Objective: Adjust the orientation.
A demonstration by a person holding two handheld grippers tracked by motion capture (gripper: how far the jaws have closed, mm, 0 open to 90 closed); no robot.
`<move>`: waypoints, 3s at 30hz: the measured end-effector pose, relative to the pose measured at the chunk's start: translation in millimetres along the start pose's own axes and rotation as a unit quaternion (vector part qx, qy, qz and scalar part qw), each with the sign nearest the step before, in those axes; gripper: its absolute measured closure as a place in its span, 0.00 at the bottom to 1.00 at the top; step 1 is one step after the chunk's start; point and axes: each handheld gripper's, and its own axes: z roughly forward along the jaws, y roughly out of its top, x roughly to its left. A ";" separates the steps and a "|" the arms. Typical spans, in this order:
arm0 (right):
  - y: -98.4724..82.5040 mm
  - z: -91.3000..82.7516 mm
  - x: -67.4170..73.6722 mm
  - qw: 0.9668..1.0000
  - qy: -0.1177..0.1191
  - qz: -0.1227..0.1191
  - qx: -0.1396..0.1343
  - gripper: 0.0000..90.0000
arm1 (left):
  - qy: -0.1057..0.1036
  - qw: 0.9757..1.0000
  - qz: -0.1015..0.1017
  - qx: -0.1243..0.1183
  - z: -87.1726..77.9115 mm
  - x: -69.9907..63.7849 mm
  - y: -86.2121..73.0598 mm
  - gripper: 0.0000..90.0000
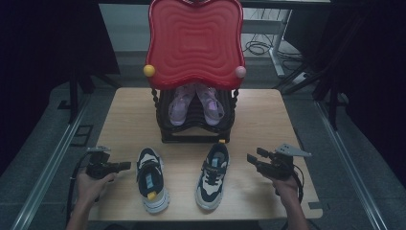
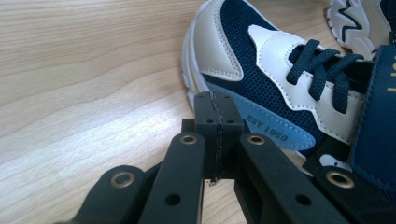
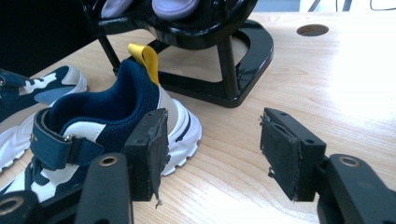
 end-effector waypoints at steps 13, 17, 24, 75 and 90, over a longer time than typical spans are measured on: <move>-0.2 1.2 2.5 1.000 0.006 -0.003 -0.001 0.47 | -0.028 1.000 -0.002 -0.003 33.8 -8.7 24.7 1.00; 0.5 -0.7 2.3 1.000 0.006 -0.003 -0.002 0.47 | -0.032 0.999 -0.004 -0.009 43.4 -13.4 29.7 1.00; 0.3 -1.9 1.6 1.000 0.005 -0.005 -0.001 0.47 | -0.048 0.999 -0.003 -0.012 52.9 -18.8 33.6 1.00; -5.5 4.6 12.0 0.998 0.029 -0.035 0.047 0.59 | 0.068 0.994 0.034 -0.079 -7.4 -28.7 11.2 0.50; -28.0 -4.7 39.1 0.983 0.097 -0.104 0.113 0.98 | 0.079 0.994 0.018 -0.074 -2.9 -23.0 6.0 0.50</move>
